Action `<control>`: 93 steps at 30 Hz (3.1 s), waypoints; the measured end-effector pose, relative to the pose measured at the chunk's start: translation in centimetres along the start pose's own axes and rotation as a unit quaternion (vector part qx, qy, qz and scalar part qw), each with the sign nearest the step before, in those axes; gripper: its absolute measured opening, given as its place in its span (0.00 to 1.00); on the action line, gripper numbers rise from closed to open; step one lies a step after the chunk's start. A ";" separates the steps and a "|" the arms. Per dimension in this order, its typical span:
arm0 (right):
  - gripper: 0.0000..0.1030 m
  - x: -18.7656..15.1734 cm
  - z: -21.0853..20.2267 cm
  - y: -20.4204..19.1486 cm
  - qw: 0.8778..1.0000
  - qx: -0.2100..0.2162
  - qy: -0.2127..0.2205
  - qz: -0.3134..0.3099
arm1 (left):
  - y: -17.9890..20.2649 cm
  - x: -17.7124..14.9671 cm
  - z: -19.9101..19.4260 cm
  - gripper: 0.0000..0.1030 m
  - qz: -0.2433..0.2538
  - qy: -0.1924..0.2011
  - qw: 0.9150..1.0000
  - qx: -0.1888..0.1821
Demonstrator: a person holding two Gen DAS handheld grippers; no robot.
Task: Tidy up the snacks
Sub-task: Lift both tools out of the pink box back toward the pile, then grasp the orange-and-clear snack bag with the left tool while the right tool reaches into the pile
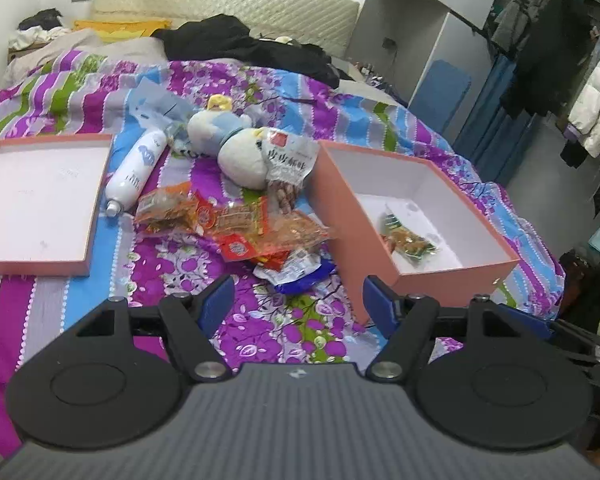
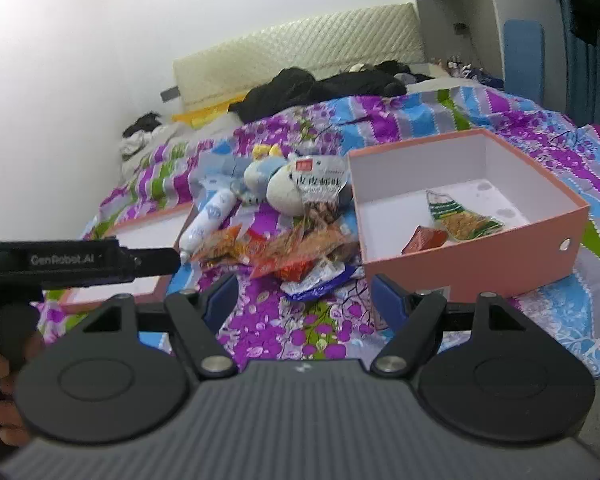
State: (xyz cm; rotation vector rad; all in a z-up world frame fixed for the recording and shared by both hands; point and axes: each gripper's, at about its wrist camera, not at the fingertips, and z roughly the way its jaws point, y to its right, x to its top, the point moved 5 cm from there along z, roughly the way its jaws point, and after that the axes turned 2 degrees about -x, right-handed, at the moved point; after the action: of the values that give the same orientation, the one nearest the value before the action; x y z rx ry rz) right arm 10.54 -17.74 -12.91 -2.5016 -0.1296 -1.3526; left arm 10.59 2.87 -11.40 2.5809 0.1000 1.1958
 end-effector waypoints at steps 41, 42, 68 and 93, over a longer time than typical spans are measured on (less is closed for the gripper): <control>0.70 -1.1 23.0 -6.4 0.991 0.018 -0.041 -0.126 | -16.8 6.5 21.4 0.84 -0.029 -0.036 0.995 0.093; 0.70 -0.9 23.3 -6.4 0.991 0.018 -0.042 -0.126 | -16.9 6.7 21.8 0.84 -0.023 -0.037 0.994 0.098; 0.22 -3.4 27.0 -9.5 0.915 0.025 -0.078 -0.395 | -18.5 8.2 28.7 0.91 -0.016 -0.071 0.990 0.122; 0.02 -2.6 17.7 -9.0 0.935 0.023 -0.056 -0.349 | -14.9 5.3 17.8 0.75 -0.049 -0.059 0.990 0.114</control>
State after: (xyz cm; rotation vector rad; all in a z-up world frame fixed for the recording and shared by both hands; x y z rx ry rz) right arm 21.40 -3.75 -22.27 -2.5910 -1.1520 -1.3952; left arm 28.39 13.92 -22.72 2.7989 0.3543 1.0490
